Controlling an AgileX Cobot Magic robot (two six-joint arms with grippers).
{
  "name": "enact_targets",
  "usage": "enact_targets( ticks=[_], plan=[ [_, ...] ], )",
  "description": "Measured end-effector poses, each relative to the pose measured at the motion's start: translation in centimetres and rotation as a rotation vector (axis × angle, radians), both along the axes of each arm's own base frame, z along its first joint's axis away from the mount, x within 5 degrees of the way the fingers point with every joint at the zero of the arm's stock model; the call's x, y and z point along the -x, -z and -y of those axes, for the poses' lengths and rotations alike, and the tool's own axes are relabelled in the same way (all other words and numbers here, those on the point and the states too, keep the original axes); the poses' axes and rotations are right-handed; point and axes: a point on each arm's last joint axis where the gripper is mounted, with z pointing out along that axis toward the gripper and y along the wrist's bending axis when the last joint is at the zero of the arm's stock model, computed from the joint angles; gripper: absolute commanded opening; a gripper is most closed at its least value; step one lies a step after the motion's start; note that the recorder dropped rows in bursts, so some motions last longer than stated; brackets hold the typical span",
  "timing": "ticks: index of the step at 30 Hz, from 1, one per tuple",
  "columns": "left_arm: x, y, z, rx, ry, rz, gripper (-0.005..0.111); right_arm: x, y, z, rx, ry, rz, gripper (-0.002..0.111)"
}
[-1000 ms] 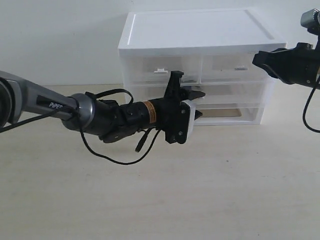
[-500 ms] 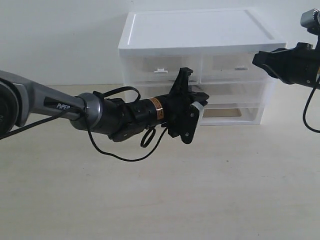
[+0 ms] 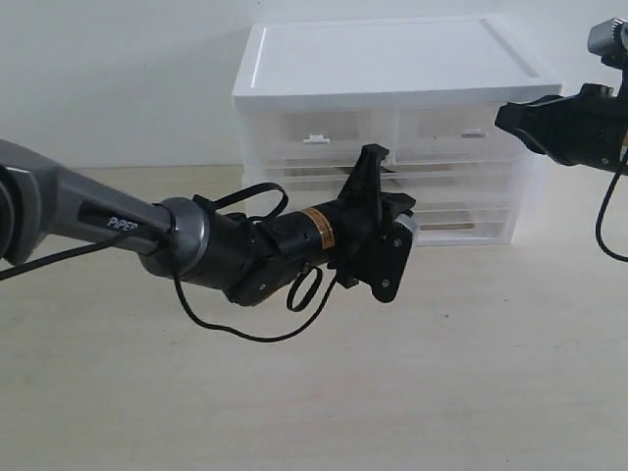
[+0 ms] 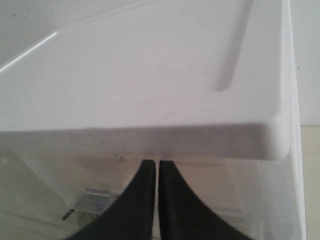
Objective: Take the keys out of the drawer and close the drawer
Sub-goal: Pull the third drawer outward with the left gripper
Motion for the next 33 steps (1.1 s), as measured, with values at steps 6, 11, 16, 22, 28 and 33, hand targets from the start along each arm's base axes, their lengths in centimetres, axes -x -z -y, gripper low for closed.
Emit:
enact_targets(
  ticks=[6, 11, 16, 22, 28, 33],
  plan=[
    [2.9, -0.2, -0.7, -0.021, 0.017, -0.02, 0.004, 0.0, 0.0, 0.0, 0.004, 0.001, 0.0, 0.0],
    [5.8, -0.2, -0.4, -0.021, 0.059, -0.031, 0.004, 0.0, 0.1, 0.0, 0.007, 0.004, -0.004, 0.0],
    [7.9, -0.4, 0.3, -0.029, 0.079, -0.033, 0.004, 0.0, 0.1, 0.1, 0.008, 0.005, -0.005, 0.0],
    [8.0, -0.4, 0.3, -0.032, 0.071, -0.034, 0.004, 0.0, 0.1, 0.1, 0.011, 0.006, -0.007, 0.0],
    [8.0, -0.5, 0.3, -0.028, 0.068, -0.039, 0.012, 0.0, 0.1, 0.1, 0.011, 0.006, -0.007, 0.0],
    [8.8, -0.4, -0.1, 0.039, 0.094, -0.006, 0.043, 0.0, 0.1, 0.1, 0.011, 0.006, -0.007, 0.0]
  ],
)
